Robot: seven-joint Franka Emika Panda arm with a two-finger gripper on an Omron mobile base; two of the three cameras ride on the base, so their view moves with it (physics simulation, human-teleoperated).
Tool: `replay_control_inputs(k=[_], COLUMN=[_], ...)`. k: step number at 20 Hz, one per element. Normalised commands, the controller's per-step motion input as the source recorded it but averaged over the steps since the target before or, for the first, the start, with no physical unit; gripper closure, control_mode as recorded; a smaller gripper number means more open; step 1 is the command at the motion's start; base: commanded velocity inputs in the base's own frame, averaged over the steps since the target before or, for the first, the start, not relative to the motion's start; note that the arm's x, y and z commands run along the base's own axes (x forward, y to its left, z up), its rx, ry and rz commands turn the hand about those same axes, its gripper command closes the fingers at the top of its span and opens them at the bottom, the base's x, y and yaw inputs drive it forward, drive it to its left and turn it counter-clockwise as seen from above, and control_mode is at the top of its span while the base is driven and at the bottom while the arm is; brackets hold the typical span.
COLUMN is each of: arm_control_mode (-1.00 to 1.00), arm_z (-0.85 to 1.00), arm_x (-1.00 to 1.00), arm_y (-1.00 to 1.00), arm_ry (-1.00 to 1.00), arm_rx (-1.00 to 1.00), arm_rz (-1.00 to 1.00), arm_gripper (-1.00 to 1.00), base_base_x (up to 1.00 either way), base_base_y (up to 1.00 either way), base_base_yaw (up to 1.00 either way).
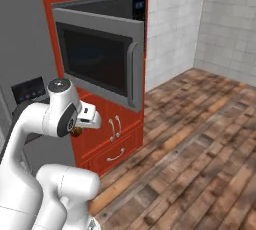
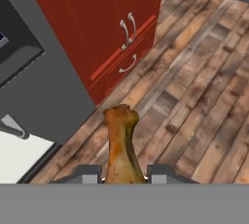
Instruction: Transport the chicken drumstick from the fridge to the microwave and turn on the microwave.
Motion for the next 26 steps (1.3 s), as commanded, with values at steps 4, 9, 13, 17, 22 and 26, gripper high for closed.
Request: replay_control_inputs(k=[4, 9, 13, 17, 22, 26], arm_control_mode=[1.0, 1.0, 1.0, 1.0, 1.0, 1.0], arm_z=[0.0, 0.0, 0.0, 0.0, 0.0, 0.0], arm_x=[0.0, 0.0, 0.0, 0.0, 0.0, 0.0], arm_y=[0.0, 0.0, 0.0, 0.0, 0.0, 0.0], arm_ry=[0.0, 0.0, 0.0, 0.0, 0.0, 0.0], arm_rx=[0.0, 0.0, 0.0, 0.0, 0.0, 0.0], arm_rz=[0.0, 0.0, 0.0, 0.0, 0.0, 0.0], arm_gripper=[1.0, 1.0, 1.0, 1.0, 1.0, 1.0], base_base_x=[-0.04, 0.0, 0.06, 0.16, 0.37, 0.57], base_base_y=[-0.28, -0.44, -0.59, -0.65, -0.58, -0.45], base_base_yaw=[-0.33, -0.29, -0.26, -0.23, -0.18, -0.09])
